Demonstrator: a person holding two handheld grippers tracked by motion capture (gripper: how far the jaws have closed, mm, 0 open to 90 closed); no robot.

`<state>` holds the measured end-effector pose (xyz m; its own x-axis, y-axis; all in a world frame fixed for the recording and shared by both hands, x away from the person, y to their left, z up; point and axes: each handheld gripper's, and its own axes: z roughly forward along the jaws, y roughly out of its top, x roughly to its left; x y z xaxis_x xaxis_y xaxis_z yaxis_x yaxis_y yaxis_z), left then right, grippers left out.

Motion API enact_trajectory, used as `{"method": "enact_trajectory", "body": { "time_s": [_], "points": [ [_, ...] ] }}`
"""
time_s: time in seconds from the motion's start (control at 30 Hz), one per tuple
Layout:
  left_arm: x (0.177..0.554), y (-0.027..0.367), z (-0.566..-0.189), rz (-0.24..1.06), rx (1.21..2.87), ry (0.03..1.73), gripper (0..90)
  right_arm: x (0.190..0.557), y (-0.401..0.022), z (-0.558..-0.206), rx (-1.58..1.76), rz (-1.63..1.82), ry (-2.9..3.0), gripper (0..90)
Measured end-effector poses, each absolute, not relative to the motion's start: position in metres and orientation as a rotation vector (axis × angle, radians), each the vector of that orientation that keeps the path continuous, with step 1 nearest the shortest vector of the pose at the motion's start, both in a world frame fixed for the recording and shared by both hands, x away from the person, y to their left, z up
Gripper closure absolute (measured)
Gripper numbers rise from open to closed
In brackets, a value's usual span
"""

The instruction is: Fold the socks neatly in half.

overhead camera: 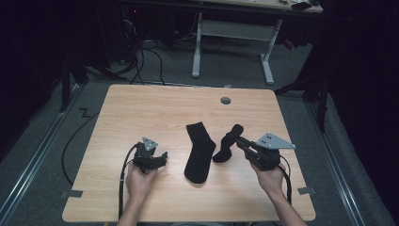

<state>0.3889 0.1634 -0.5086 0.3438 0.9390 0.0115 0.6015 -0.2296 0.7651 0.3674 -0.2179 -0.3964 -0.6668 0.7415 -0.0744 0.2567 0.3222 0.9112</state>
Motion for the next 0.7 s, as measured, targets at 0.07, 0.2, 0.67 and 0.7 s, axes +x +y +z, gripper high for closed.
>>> {"method": "enact_trajectory", "body": {
  "time_s": [0.07,0.2,0.67,0.7],
  "points": [
    [0.389,0.163,-0.509,0.639,1.935,1.344,32.6,0.373,-0.205,-0.397,0.858,1.315,2.142,81.0],
    [0.389,0.163,-0.509,0.639,1.935,1.344,32.6,0.385,-0.193,-0.404,0.872,1.311,2.185,80.9],
    [0.389,0.163,-0.509,0.639,1.936,1.343,32.5,0.440,-0.142,-0.441,0.942,1.178,2.342,80.0],
    [0.389,0.163,-0.509,0.638,1.937,1.342,32.5,0.442,-0.139,-0.444,0.946,1.168,2.352,80.0]
  ]
}}
